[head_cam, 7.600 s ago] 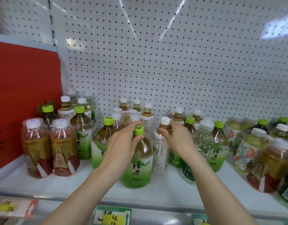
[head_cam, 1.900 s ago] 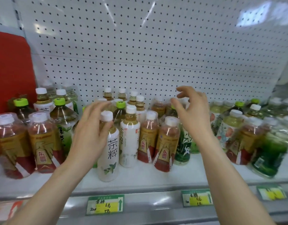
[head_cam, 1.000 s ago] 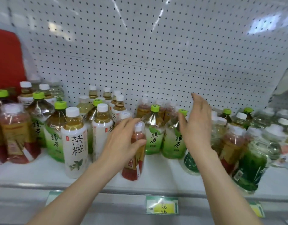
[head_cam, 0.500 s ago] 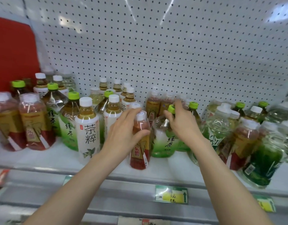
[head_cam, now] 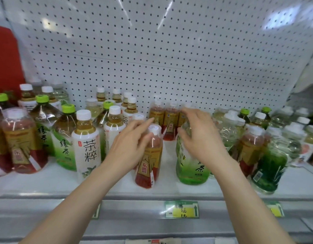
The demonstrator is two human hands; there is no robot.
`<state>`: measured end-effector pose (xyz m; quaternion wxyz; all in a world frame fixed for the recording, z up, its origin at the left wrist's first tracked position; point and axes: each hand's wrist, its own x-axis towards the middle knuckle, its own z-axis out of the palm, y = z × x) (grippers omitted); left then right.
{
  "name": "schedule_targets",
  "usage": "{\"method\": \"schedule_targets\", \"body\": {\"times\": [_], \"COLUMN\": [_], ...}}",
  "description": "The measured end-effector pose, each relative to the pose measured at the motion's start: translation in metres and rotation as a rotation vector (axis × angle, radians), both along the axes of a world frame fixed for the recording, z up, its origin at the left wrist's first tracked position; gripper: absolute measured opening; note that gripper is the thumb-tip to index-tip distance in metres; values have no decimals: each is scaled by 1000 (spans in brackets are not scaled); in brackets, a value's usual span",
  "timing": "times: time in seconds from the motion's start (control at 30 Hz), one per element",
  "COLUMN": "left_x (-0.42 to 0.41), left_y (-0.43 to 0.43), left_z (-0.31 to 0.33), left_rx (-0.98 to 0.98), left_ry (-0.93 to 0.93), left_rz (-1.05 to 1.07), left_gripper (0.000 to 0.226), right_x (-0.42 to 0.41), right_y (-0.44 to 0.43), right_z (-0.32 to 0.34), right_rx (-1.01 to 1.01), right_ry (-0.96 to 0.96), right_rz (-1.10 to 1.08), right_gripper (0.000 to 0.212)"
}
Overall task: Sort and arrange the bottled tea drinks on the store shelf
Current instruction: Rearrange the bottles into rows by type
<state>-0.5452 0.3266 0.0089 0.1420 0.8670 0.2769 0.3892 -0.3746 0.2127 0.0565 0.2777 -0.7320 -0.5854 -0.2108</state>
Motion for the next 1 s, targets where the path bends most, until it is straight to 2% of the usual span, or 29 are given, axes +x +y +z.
{"method": "schedule_targets", "body": {"times": [0.07,0.13,0.3,0.37,0.53,0.67,0.77,0.87,0.9,1.0], "left_x": [-4,-7,-7,-6,-7,-10,-10,-9,-9,-4], "left_y": [5,12,24,26,30,35,37,37,37,39], "left_z": [0,3,7,3,2,1,0,1,3,14], "left_rx": [39,65,122,157,229,240,239,237,242,283], "left_ry": [-76,-97,137,170,123,101,110,98,96,111], "left_rz": [9,69,172,199,225,201,210,198,198,200], "left_gripper": [46,45,52,60,61,61,65,59,55,48], "right_x": [-23,-36,-16,-1,21,32,33,30,29,28], "right_y": [14,30,54,66,121,164,183,186,180,144], "right_z": [-2,-3,18,23,19,13,10,8,9,15], "right_rx": [-128,-263,-441,-484,-450,-414,-403,-442,-444,-286], "right_ry": [107,105,140,128,75,146,159,89,75,53], "right_rz": [159,185,95,43,-42,-50,-56,-98,-101,-94], "right_gripper": [65,74,59,52,60,51,53,51,57,69]}}
